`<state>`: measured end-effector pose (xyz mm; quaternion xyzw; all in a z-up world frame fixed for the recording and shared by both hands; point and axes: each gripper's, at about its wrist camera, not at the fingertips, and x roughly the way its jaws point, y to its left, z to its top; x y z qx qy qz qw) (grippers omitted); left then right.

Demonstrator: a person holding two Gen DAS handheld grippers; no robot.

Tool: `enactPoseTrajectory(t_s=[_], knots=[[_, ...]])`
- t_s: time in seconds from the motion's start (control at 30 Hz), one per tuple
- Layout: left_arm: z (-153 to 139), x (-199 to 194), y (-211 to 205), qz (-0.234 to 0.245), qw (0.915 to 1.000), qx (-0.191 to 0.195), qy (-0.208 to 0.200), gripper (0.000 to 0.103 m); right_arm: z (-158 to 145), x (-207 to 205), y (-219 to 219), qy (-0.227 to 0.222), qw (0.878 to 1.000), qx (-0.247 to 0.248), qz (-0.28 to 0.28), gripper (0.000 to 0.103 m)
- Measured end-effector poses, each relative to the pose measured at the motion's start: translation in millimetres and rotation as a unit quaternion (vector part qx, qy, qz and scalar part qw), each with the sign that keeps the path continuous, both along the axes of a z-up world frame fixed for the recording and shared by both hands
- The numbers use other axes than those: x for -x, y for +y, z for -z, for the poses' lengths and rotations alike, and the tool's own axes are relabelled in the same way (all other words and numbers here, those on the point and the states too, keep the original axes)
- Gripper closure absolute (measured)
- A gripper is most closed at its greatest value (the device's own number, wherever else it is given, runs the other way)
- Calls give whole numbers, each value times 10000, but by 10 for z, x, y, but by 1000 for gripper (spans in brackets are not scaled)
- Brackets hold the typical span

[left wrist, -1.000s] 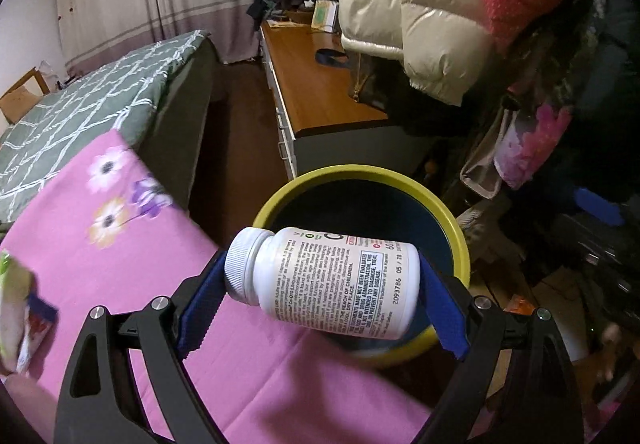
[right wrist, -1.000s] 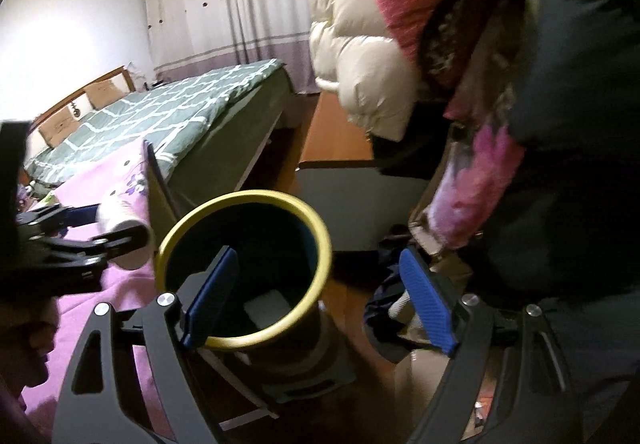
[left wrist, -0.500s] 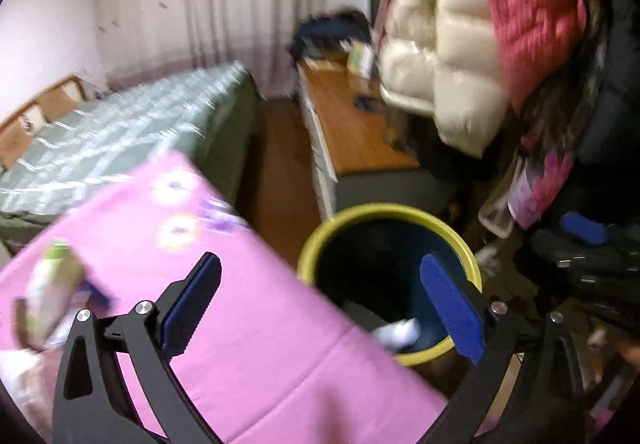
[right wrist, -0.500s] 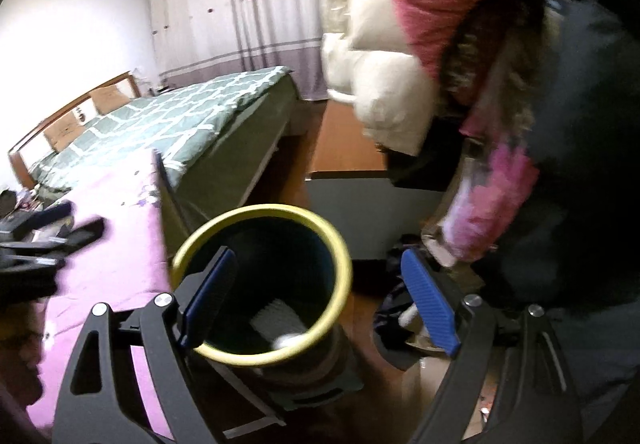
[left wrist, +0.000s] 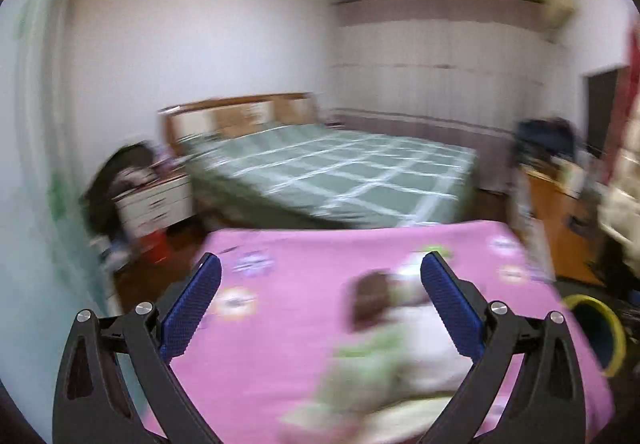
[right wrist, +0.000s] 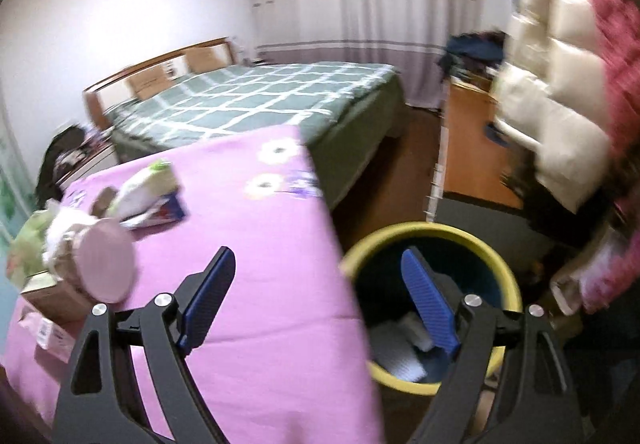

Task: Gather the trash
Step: 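Grasp the white tissue with the right tool from the table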

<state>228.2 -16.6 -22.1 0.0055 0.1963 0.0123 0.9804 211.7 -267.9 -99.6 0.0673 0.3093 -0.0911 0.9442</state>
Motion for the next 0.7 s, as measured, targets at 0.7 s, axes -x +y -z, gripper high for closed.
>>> enactPoseTrajectory(t_s=[0.7], knots=[[1191, -483, 1335, -1814, 9783, 232, 970, 5, -127, -720, 2005, 51, 9728, 400, -2282, 29]])
